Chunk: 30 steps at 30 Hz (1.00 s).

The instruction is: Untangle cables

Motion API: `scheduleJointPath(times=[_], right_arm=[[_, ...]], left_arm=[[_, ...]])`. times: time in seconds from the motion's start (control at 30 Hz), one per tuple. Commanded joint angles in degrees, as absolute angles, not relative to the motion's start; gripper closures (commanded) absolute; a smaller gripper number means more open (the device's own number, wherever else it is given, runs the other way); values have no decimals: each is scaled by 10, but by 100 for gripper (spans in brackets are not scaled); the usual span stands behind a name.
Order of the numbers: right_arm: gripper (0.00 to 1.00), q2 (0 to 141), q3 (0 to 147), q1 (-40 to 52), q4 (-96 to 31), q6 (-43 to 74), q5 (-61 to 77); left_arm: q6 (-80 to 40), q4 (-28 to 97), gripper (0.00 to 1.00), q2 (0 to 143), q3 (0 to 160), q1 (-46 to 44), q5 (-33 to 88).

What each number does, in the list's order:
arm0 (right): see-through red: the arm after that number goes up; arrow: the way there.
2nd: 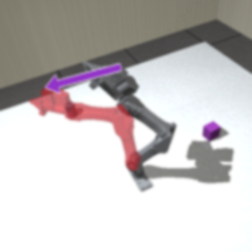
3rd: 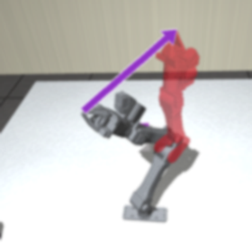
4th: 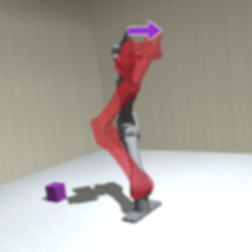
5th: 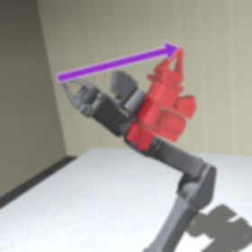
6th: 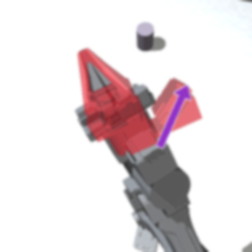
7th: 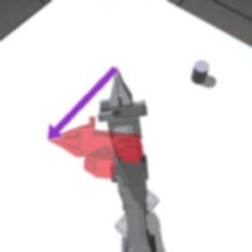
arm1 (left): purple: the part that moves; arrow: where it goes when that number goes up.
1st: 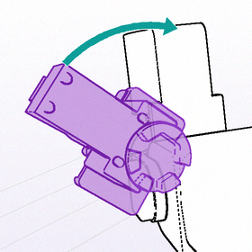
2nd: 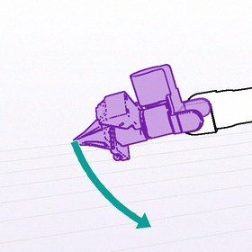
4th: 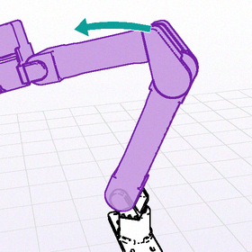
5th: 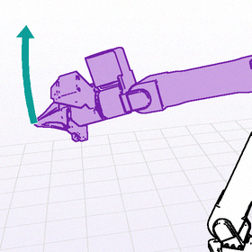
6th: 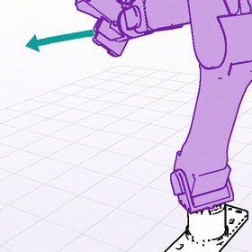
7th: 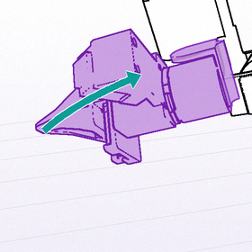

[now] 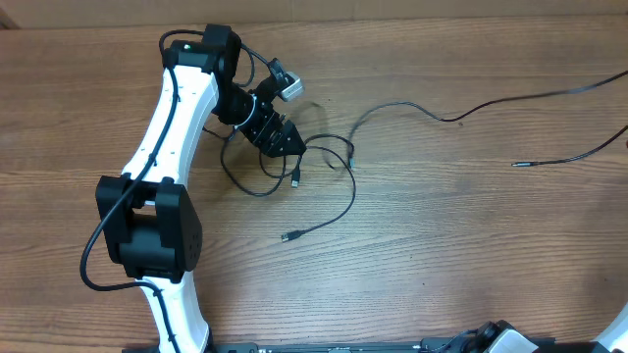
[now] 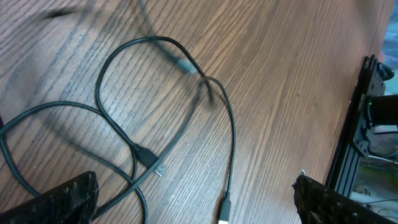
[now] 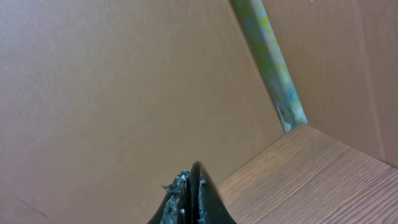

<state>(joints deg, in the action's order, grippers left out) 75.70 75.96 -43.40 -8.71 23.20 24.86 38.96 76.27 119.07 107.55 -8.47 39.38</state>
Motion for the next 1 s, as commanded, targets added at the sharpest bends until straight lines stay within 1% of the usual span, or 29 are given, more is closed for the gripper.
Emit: scheduleJointPath(times=[0.0,0.03,0.17,0.3,0.5,0.57,0.6,0.63,0.73,0.77,0.97], right_arm=[[96,756,779,-430,-81,223,231],[96,756,779,-430,-73,223,209],[96,756,779,-432,-49,222,160],[96,760,779,-432,-7,222,141],[96,765,779,-431,90,230,129],[96,765,779,-432,122,266,117],[96,765,779,-434,140,324,103],[96,765,779,-436,149,359,99],[96,765,779,-445,173,435,83],[96,765,779,-446,177,447,75],[96,765,779,-466,163,631,60]], left_arm=[[370,761,0,1197,1077,-79,351],[356,760,0,1197,1077,-79,328],[351,760,0,1197,1077,-79,298],[351,751,0,1197,1077,-79,298],[352,743,0,1197,1077,-79,298],[352,743,0,1197,1077,-79,298],[352,743,0,1197,1077,-79,298],[352,743,0,1197,1077,-79,298],[352,743,0,1197,1077,-79,298],[352,743,0,1197,1077,-79,298],[352,743,0,1197,1077,-79,296]])
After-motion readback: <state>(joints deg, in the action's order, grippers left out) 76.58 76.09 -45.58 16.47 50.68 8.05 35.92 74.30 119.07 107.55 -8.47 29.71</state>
